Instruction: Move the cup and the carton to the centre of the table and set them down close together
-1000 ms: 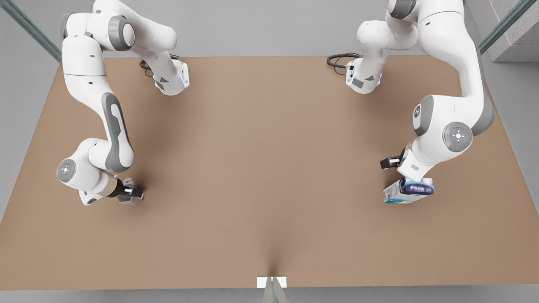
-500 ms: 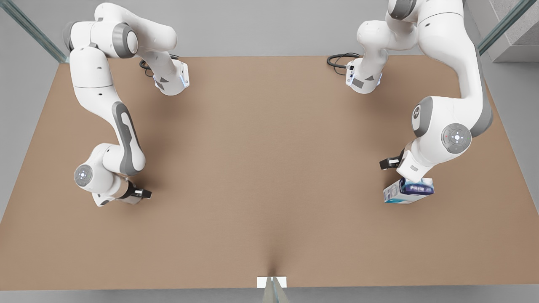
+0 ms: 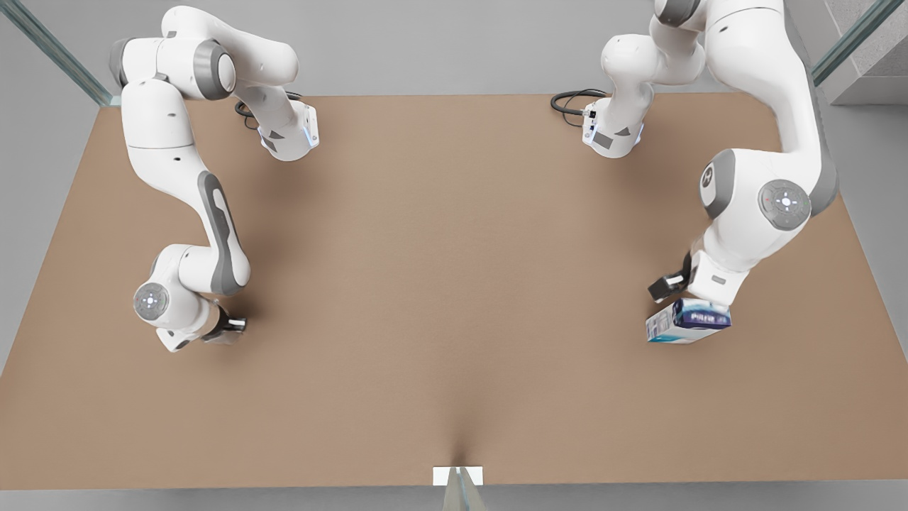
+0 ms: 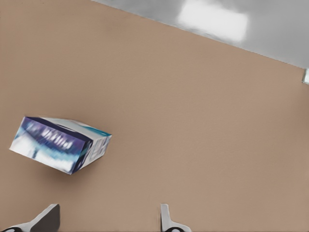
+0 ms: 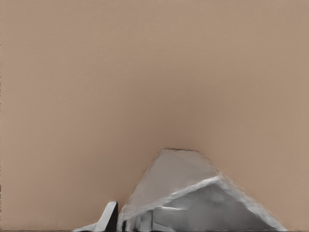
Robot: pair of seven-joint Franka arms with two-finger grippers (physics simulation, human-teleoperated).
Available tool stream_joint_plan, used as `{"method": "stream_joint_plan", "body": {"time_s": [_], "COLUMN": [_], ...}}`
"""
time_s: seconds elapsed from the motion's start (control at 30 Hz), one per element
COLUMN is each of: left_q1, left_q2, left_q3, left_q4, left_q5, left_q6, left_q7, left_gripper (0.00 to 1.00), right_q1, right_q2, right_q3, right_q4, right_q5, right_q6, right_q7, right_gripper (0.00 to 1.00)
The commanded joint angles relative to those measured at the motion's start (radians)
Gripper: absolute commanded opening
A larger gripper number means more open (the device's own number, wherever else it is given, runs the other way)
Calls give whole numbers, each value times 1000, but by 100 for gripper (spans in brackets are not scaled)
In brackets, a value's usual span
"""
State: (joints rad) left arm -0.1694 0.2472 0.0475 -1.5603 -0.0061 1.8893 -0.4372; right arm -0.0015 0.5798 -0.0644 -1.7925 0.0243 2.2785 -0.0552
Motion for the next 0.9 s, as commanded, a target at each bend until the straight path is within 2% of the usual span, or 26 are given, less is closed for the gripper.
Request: {"method": "stream_joint_plan", "body": {"time_s": [0.0,0.07,0.13,0.27,0.33,0.47,0.57,0.63,0.7,0.8,0.87], "left_q1": [1,2,2,2,2,2,2,2,2,48,79], "left_q2": [10,112,147,141,112,107,106,57,55,92,95], "left_q3": [0,23,45,54,54,54,54,61,61,61,61], "left_q4": [14,163,200,174,109,91,86,-17,-21,-12,-20], "left_q5": [-6,-6,-6,5,3,3,5,5,5,-5,3], "left_q6": [4,-9,2,-18,-16,-15,-16,10,62,119,102], "left_q7": [0,-3,-3,-393,-453,-479,-480,-607,-822,-867,-856], "left_gripper": [100,100,100,100,100,100,100,100,100,100,100], "right_q1": [0,0,2,2,2,3,17,18,38,83,149], "right_q2": [0,0,0,0,-2,2,0,-8,-8,-3,51], "right_q3": [0,0,2,2,2,17,51,94,123,146,158], "right_q4": [1,1,7,11,13,113,150,177,206,242,373], "right_q5": [-12,-47,-121,-121,-118,-109,-109,-109,-107,-104,-104], "right_q6": [-1,-8,-28,-47,-48,-159,-203,-231,-231,-220,-270], "right_q7": [0,5,54,54,54,87,182,278,377,471,581], "right_gripper": [21,21,21,21,21,21,21,21,21,21,21]}}
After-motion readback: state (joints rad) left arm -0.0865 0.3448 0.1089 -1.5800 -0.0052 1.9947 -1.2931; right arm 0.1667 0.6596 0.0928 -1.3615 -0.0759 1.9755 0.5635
